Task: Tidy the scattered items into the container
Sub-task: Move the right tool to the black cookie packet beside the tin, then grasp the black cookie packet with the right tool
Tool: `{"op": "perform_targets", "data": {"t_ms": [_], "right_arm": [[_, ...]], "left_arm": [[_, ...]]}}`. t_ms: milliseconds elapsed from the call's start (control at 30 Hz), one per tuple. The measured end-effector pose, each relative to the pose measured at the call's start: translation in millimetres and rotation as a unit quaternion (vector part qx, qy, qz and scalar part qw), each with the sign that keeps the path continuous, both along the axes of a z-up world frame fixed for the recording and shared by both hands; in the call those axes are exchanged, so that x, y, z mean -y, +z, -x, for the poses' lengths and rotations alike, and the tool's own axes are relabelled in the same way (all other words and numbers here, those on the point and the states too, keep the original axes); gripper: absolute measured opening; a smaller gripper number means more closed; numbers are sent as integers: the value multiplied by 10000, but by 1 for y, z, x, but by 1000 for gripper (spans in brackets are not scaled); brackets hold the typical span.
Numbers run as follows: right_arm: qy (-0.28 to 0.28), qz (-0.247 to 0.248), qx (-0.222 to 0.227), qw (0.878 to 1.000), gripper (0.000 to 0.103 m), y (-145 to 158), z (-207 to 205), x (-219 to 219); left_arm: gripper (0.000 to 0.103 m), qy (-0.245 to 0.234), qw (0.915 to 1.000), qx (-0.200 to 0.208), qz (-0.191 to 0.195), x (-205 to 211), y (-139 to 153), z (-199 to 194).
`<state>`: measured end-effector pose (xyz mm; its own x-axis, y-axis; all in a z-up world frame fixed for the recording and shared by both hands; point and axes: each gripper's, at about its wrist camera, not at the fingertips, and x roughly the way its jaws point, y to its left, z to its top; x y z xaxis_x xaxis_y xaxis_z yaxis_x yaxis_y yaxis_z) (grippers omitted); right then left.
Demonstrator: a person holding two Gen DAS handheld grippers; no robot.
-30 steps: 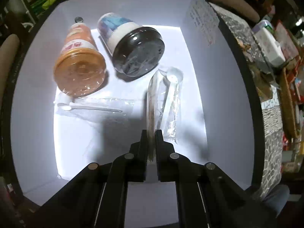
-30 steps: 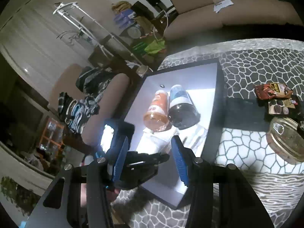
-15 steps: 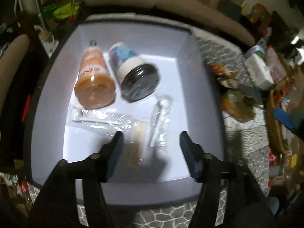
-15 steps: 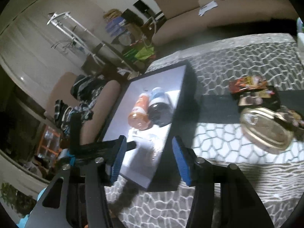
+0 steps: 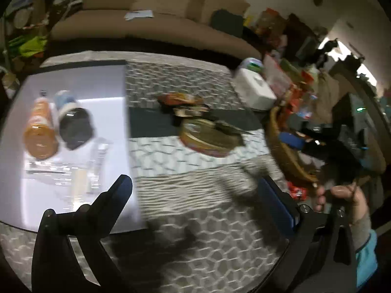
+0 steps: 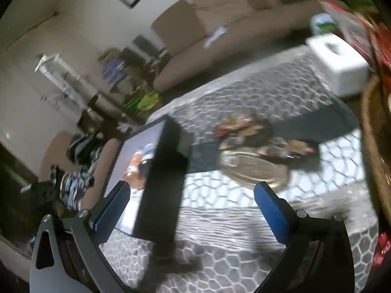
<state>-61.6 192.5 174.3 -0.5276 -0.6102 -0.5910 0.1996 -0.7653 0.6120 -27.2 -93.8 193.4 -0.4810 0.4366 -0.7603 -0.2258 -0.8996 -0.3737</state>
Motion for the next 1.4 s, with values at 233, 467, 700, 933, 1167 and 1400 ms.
{"op": "perform_targets", "data": {"t_ms": [233, 467, 700, 933, 1167, 1400], "right_arm": [[-656, 771, 645, 9928, 103, -63, 14, -56], [-1127, 1403, 1270, 9754, 103, -120, 47, -88], [-1043, 1093, 1023, 9832, 103, -131, 77, -93], [-930, 909, 921, 9872, 75, -140, 95, -89], [-775, 806, 1036, 9883, 26, -148, 98, -84], [-563, 463, 701, 9949, 18, -129, 90, -71]], "left_arm": [[103, -73, 9982, 507, -305, -52, -40, 27], [103, 142, 9927, 980, -681, -80, -79, 82], [103, 138, 9928, 1087, -479, -123, -98, 143], [100, 276, 9926, 1168, -179, -148, -121, 171], [35, 333, 9911, 1286, 21, -157, -129, 173], [19, 180, 9919, 1251, -154, -158, -125, 167]]}}
